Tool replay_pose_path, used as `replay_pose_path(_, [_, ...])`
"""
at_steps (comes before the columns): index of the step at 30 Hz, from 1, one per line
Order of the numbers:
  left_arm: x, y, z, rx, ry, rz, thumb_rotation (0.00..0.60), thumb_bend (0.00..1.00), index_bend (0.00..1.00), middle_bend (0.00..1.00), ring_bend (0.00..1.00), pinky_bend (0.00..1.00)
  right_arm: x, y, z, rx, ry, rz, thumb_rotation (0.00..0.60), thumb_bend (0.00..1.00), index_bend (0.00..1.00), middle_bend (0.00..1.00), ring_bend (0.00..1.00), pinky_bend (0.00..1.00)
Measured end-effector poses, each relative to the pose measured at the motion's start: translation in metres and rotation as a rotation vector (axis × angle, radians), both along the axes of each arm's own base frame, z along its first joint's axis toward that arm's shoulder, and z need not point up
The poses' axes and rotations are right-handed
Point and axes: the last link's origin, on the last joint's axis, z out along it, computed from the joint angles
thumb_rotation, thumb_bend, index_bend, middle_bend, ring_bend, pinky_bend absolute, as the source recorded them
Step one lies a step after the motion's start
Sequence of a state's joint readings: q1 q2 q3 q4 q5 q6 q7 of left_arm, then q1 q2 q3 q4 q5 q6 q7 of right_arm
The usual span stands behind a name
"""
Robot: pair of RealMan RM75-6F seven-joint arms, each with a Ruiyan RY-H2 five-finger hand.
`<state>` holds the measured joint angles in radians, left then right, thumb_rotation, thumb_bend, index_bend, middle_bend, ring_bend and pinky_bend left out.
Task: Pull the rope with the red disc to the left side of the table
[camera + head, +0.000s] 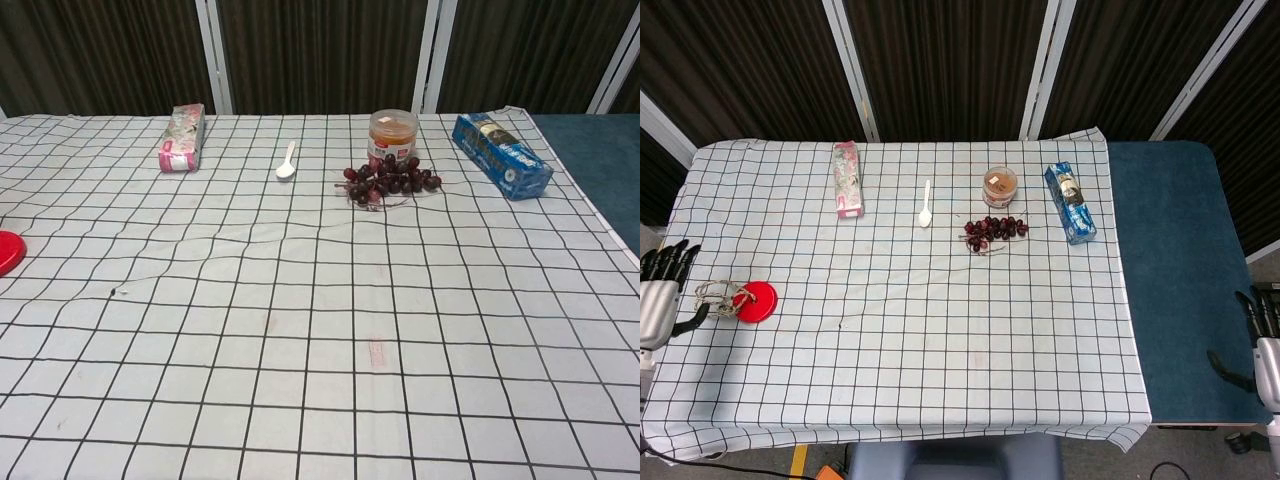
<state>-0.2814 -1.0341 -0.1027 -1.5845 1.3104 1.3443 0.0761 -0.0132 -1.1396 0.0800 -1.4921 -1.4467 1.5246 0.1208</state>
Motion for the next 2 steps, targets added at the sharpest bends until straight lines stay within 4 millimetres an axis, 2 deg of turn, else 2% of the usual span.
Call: replay_pose_path(2, [-0.009, -0.021, 0.0, 0.025, -0.009, -0.022, 0.6, 0.36, 0.0, 0.0, 0.0, 0.0, 0.0, 0.001, -0.002, 0.003, 0.0, 0.0, 0.6, 0.37, 0.0, 0.0, 0.0, 0.0])
